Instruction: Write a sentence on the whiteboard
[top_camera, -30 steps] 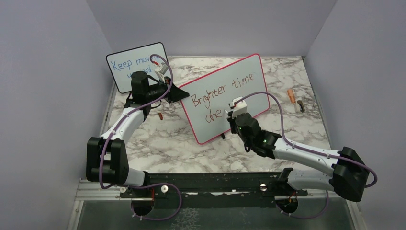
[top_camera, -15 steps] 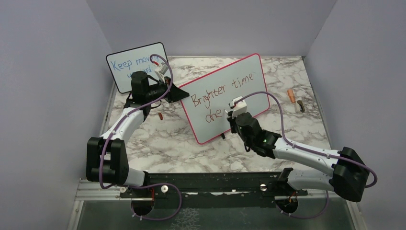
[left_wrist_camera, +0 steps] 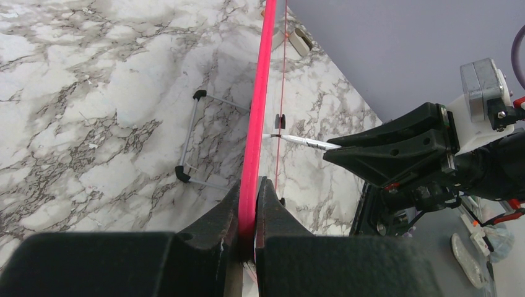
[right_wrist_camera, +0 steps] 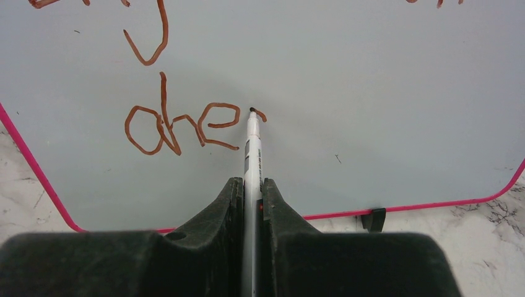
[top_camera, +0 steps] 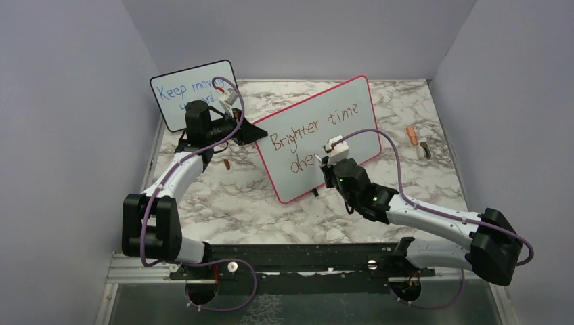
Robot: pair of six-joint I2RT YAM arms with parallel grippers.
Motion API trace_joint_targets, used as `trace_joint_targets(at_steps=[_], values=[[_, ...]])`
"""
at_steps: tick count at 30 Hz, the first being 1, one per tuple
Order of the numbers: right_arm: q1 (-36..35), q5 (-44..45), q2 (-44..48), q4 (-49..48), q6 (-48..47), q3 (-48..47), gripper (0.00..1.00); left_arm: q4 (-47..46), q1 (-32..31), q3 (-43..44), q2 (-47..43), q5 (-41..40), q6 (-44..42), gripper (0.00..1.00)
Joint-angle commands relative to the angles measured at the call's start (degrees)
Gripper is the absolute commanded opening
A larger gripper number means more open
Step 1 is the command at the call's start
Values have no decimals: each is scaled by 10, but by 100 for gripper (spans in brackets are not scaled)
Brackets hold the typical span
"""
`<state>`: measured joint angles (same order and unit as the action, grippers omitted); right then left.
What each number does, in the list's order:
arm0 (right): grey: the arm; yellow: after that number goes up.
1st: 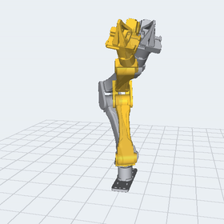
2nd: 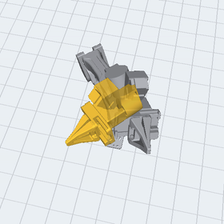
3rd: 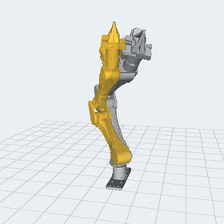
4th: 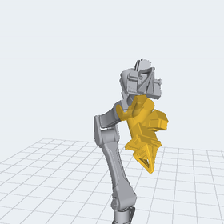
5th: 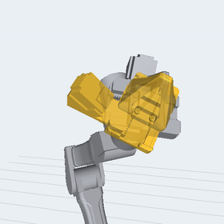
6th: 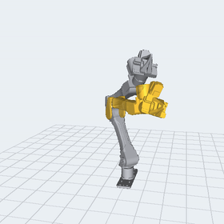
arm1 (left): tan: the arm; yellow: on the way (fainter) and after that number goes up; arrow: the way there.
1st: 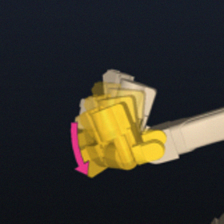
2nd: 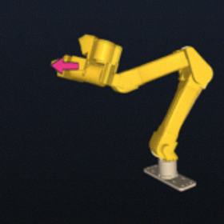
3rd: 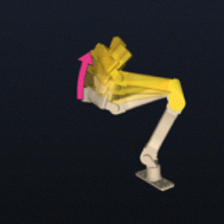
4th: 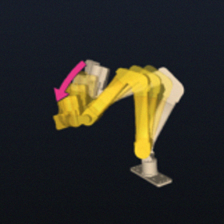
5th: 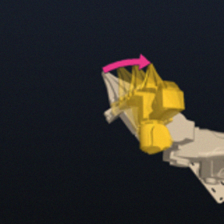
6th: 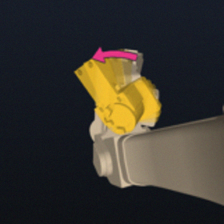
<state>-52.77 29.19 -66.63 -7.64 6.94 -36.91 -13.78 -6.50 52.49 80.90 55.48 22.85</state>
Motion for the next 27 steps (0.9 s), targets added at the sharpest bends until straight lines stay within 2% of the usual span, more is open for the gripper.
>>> trace_joint_targets(at_steps=[1,13,27], values=[[2,-24,0,2,-1,-14,1,52,-1,-7,19,-68,-53,0],[2,-41,20,58,17,0,1,52,-1,-6,20,-69,-53,0],[2,-7,11,74,21,9,1,53,-1,-7,19,-69,-54,0]])
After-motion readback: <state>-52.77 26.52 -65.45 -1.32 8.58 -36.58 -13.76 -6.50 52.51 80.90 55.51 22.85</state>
